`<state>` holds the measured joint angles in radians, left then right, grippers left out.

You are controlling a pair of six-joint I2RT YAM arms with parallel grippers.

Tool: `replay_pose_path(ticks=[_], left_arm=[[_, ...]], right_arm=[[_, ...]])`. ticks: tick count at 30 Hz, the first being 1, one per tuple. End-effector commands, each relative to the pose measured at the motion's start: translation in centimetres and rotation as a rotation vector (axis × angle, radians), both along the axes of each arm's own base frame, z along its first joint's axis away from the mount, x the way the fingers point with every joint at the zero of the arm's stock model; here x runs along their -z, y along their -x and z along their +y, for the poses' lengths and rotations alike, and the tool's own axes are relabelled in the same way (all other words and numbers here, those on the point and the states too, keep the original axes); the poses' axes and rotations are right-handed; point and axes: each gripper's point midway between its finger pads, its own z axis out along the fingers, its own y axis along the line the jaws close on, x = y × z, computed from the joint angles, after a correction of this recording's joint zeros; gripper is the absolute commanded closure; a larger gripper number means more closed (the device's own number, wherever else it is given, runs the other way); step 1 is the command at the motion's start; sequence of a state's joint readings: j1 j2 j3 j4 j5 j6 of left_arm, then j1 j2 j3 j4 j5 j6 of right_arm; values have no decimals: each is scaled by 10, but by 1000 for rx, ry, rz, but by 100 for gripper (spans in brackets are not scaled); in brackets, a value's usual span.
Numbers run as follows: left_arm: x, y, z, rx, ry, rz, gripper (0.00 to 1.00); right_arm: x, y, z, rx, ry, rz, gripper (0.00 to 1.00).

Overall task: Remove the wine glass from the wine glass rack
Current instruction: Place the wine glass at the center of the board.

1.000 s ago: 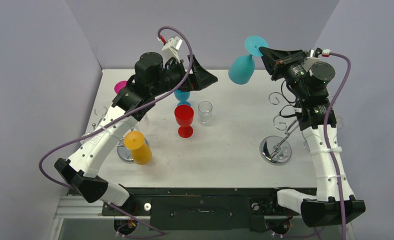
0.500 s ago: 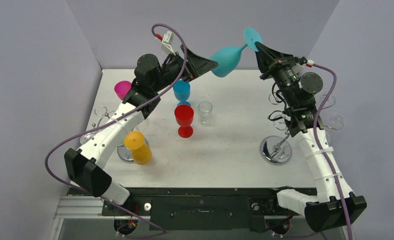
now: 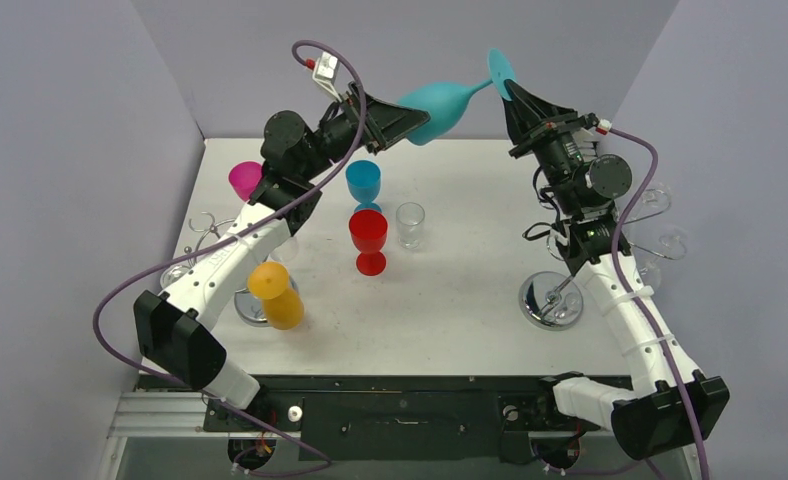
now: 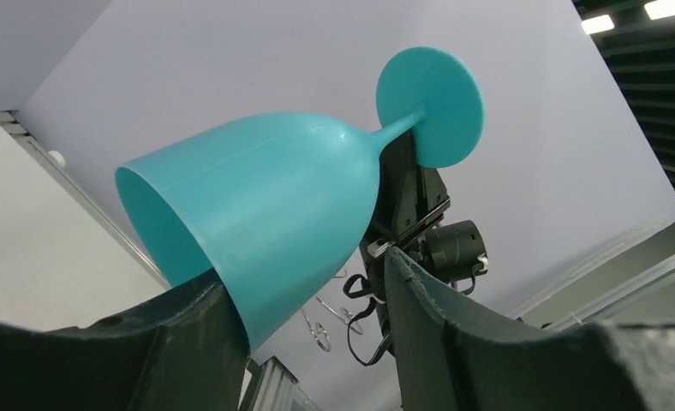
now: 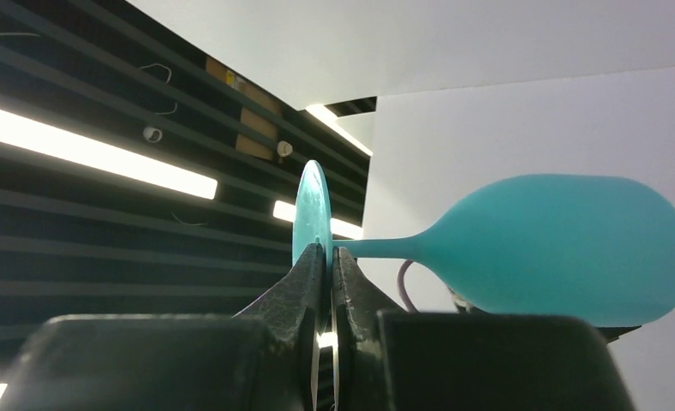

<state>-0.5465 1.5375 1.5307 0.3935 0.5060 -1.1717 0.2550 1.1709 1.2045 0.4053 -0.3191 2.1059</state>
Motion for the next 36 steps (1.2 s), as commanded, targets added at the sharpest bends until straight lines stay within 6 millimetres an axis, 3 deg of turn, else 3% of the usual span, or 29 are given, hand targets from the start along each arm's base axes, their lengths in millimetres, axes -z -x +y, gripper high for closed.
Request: replay_pose_path(ticks=[1,6,8,11,12,13,14,15,16,17,18,19,20,21,22,23,24,25,26,27,30,36], left_arm=[[-42,30,8,59,89,-138,56],[-48,33,10,41,53,-159,91],[-48,32,11,25,29,-162,100],[-47,29,14,-16,-17,-158,100],[-46,25,15,-43,-41,-172,100],[-45,22,16,-58,-74,-156,100],[-34,14,16,-92,-129,-134,100],[-39,12,18,-113,-143,-141,100],[-25,4,19,-145,-210,-108,100],[-28,0,20,-163,-229,-110,100],[-13,-8,22,-197,-296,-77,100],[-15,-16,23,-235,-317,-72,100],[4,-21,24,-247,-400,-42,100],[0,-32,27,-297,-423,-41,100],[20,-35,29,-307,-516,-14,100],[17,-47,31,-363,-544,-18,100],[38,-47,32,-363,-640,8,100],[37,-62,32,-418,-672,4,100],[55,-60,32,-412,-759,19,100],[57,-72,31,-458,-788,19,100],[74,-77,27,-498,-901,22,100],[149,-105,10,-522,-1086,89,100]], right_arm=[[-4,8,-6,-38,-94,14,100],[8,4,-8,10,-9,23,100],[11,2,-12,52,62,31,93],[24,-5,-19,105,189,63,66],[18,-5,-26,132,211,50,61],[26,-7,-29,149,273,65,53],[18,-5,-38,186,300,53,47],[33,-8,-42,216,379,92,44],[22,-4,-52,268,409,78,38],[39,-5,-57,296,506,119,36],[26,0,-67,354,536,104,34],[39,1,-72,378,630,136,33],[27,7,-80,434,658,122,32],[38,9,-84,451,738,149,31],[30,14,-90,490,765,142,31],[37,16,-94,502,826,157,31],[32,20,-99,531,846,154,31],[39,22,-102,537,901,167,31],[35,27,-106,562,920,165,31],[40,29,-109,568,967,174,31],[45,39,-120,613,1049,192,31],[59,50,-128,627,1156,210,31]])
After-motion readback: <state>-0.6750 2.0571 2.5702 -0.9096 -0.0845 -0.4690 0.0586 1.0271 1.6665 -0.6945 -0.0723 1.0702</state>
